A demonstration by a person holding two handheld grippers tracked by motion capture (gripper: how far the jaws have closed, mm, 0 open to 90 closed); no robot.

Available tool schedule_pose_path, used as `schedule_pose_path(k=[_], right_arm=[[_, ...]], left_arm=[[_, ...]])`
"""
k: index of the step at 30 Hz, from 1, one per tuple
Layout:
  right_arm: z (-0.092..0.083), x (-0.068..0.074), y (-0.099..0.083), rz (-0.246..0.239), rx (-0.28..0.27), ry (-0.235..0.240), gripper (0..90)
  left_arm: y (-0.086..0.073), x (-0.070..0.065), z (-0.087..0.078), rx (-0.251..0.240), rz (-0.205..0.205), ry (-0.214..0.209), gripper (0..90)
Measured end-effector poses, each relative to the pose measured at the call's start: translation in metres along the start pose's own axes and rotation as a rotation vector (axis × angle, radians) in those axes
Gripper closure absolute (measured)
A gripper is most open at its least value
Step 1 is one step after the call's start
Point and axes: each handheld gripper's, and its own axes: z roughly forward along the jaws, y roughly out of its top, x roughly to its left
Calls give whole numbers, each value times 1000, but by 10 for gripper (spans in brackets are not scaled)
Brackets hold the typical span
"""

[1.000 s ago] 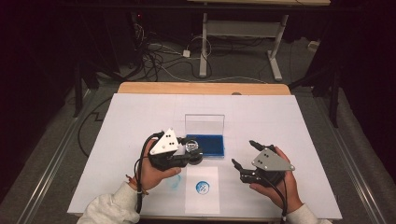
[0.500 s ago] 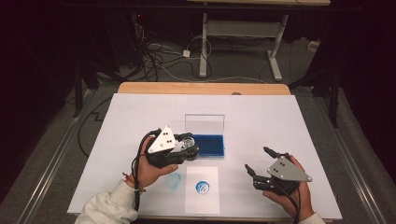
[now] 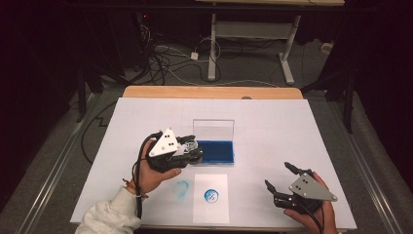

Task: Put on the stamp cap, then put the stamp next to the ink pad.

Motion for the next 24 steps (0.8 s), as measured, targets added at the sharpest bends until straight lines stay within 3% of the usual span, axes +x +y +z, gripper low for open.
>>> schedule_pose_path(k=[12, 18, 24], right_arm=[[2, -3, 0, 10, -8, -9, 212], [1, -3, -3, 7, 4, -6, 210], [1, -6, -3, 12, 4, -19, 210]], left_arm=[[-1, 20, -15, 2, -30, 62, 548], [-5, 33, -17, 16, -51, 97, 548], [-11, 42, -15, 27, -74, 106, 547]])
